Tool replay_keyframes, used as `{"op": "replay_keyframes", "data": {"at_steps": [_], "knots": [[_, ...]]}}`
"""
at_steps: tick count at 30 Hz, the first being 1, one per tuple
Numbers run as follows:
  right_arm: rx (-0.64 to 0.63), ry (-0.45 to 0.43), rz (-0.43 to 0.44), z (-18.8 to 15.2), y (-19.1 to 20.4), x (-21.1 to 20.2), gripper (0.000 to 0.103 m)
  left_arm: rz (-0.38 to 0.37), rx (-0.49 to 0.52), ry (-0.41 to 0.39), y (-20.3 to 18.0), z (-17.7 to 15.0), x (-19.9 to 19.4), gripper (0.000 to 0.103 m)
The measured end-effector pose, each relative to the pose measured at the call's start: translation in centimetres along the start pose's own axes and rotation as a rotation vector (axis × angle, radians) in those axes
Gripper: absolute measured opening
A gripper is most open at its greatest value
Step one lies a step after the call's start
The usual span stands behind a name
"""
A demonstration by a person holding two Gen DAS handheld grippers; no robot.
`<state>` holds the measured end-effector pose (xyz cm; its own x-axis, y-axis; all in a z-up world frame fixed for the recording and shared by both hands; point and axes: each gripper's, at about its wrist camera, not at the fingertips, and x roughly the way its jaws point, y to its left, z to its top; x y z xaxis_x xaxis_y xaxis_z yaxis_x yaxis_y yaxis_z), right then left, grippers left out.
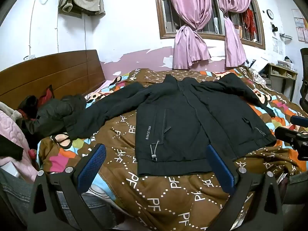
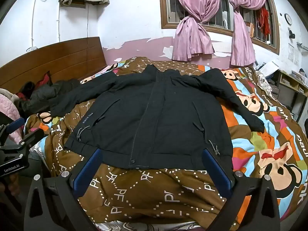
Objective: Fold large clothes
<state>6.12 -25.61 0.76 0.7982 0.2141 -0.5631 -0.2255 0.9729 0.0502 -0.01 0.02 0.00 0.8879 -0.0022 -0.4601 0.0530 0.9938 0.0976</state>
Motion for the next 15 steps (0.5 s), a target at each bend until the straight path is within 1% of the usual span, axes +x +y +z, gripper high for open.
{"op": "replay_keyframes", "data": {"at_steps": [15], "knots": [[-0.002, -0.004, -0.002, 0.08, -0.02, 0.0, 0.103, 0.001, 0.004, 0.002, 0.0, 0.01, 0.01, 0.102]]}}
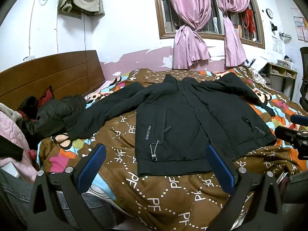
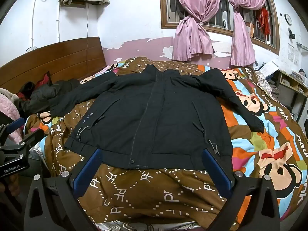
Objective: Fold large clothes
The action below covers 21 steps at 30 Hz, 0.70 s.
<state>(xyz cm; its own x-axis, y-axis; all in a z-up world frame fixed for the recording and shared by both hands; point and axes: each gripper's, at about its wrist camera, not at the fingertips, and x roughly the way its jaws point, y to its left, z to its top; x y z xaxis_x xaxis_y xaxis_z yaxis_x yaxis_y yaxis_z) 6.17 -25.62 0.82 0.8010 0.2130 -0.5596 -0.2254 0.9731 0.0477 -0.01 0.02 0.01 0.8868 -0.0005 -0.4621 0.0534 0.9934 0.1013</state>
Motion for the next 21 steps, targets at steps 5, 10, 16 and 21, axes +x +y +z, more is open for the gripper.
{"op": "replay_keyframes", "data": {"at_steps": [5, 10, 16, 21], "knots": [[0.0, 0.0, 0.0, 0.03, 0.0, 0.0, 0.103, 0.0, 0.001, 0.0, -0.01, 0.0, 0.0, 0.102], [0.0, 0.0, -0.001, 0.06, -0.03, 0.0, 0.103, 0.001, 0.002, 0.0, -0.01, 0.0, 0.0, 0.102], [-0.001, 0.0, 0.0, 0.06, -0.06, 0.01, 0.103, 0.001, 0.003, 0.0, -0.02, 0.0, 0.0, 0.102], [0.0, 0.0, -0.001, 0.06, -0.07, 0.02, 0.103, 0.002, 0.003, -0.001, -0.01, 0.0, 0.0, 0.102]]}}
